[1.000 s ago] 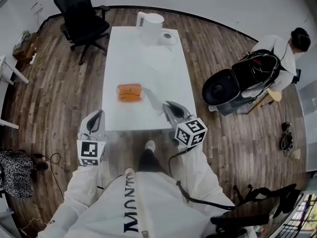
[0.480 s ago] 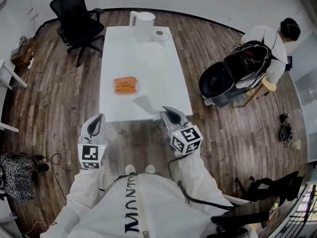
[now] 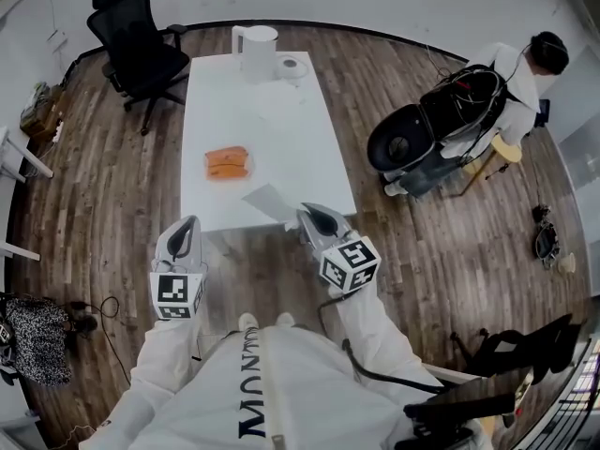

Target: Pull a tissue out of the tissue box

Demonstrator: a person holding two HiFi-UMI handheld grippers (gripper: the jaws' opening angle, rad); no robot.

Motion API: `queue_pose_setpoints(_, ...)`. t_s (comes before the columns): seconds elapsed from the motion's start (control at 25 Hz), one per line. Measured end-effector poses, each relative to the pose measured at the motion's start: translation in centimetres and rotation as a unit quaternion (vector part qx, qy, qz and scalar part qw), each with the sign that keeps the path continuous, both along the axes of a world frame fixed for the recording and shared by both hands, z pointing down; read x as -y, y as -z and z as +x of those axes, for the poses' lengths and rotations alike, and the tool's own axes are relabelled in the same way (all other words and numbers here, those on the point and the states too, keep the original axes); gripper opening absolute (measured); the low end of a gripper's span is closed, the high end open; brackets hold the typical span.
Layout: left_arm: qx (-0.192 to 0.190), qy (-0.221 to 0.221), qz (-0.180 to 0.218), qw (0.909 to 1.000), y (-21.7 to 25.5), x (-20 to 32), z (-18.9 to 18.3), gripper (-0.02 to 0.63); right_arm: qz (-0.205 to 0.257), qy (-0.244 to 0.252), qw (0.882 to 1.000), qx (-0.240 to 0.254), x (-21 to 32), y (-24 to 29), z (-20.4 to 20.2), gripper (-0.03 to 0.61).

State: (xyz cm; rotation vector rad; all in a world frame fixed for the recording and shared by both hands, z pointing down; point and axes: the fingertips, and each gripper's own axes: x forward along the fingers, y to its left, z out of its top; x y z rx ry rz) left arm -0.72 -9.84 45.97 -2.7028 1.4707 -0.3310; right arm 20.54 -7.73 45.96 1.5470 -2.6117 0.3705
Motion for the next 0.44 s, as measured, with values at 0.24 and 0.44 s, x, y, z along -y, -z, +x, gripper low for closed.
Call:
queue_pose_setpoints(0.24, 0.001, -0.004, 0.001, 1.0, 0.1, 0.2, 0.9, -0.002, -0.002, -0.002, 1.0, 0.003, 0.2, -0.1, 0.6, 0.002)
queue_pose_setpoints(0.44, 0.0, -0.006, 0.001, 1.0, 0.1, 0.6, 1.4, -0.002, -0.005, -0.002, 1.0, 0.007, 0.4, -0.2, 0.9, 0.002)
